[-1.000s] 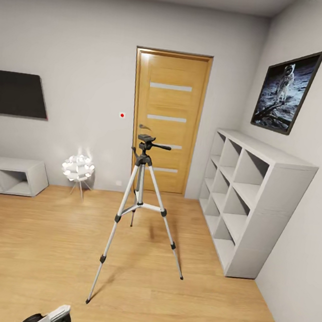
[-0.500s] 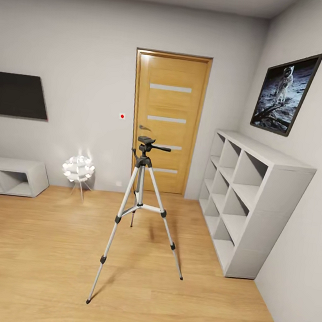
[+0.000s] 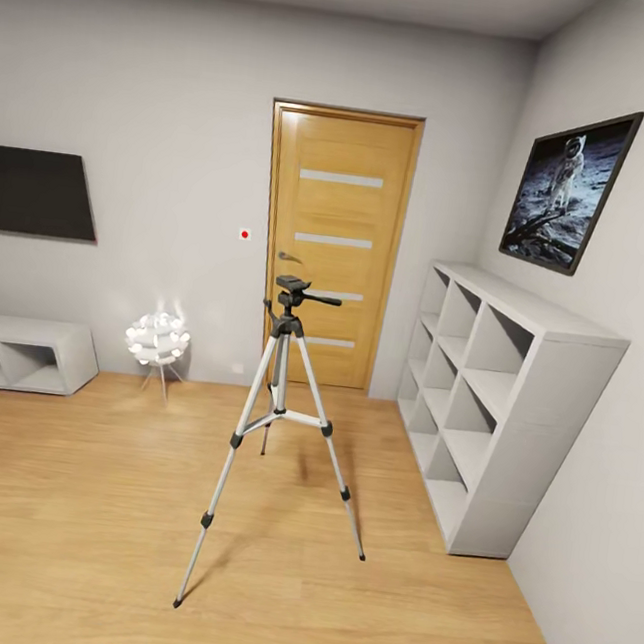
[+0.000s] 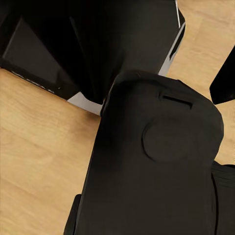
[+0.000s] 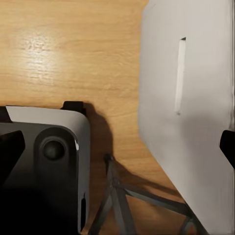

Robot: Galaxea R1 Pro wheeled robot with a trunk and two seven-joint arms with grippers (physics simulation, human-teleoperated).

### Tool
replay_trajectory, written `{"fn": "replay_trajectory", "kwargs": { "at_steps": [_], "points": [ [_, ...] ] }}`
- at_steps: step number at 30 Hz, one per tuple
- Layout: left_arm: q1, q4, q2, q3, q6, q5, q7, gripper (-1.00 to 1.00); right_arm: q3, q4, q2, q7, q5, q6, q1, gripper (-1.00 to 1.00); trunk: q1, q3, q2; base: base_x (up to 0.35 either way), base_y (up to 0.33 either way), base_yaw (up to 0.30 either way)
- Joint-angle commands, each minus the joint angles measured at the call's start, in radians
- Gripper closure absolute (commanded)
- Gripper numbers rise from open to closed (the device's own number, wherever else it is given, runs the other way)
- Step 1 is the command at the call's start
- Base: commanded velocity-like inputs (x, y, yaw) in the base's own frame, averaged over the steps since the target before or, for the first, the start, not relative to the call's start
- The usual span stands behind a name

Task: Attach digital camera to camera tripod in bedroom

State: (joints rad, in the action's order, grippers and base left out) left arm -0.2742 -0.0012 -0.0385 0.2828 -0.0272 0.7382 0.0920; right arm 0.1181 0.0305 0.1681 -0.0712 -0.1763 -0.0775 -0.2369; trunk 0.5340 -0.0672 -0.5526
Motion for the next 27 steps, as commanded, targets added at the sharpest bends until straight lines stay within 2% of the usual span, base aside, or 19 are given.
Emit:
{"fn": "replay_trajectory", "kwargs": {
  "at_steps": [1, 11, 16, 17, 22, 27],
  "points": [
    [-0.001, 0.000, 0.000, 0.009, -0.003, 0.005, 0.005, 1.00, 0.009, 0.003, 0.000, 0.001, -0.009, -0.006, -0.001, -1.00, -0.004, 0.001, 0.006, 0.000, 0.000, 0.000],
    [0.005, 0.000, 0.003, 0.010, 0.016, -0.021, -0.004, 1.00, 0.008, 0.003, 0.000, 0.014, -0.010, -0.005, -0.001, -1.00, -0.042, 0.033, 0.076, 0.000, 0.000, 0.000],
    [0.007, 0.000, 0.002, 0.009, 0.022, -0.037, -0.065, 1.00, 0.008, 0.003, -0.001, 0.014, -0.011, -0.005, -0.001, -1.00, -0.061, 0.048, 0.111, 0.000, 0.000, 0.000],
    [0.007, 0.001, -0.001, 0.009, 0.022, -0.039, -0.111, 1.00, 0.008, 0.003, -0.001, 0.014, -0.012, -0.004, -0.001, -1.00, -0.065, 0.052, 0.118, 0.000, 0.000, 0.000],
    [0.007, 0.001, -0.004, 0.009, 0.021, -0.040, -0.134, 1.00, 0.007, 0.003, -0.003, 0.014, -0.013, -0.004, -0.001, -1.00, -0.084, 0.067, 0.153, 0.000, 0.000, 0.000],
    [0.007, 0.001, -0.003, 0.009, 0.021, -0.040, -0.138, 1.00, 0.006, 0.004, -0.008, 0.009, -0.016, -0.002, 0.000, -1.00, -0.084, 0.067, 0.153, 0.000, 0.000, 0.000]
  ]
}}
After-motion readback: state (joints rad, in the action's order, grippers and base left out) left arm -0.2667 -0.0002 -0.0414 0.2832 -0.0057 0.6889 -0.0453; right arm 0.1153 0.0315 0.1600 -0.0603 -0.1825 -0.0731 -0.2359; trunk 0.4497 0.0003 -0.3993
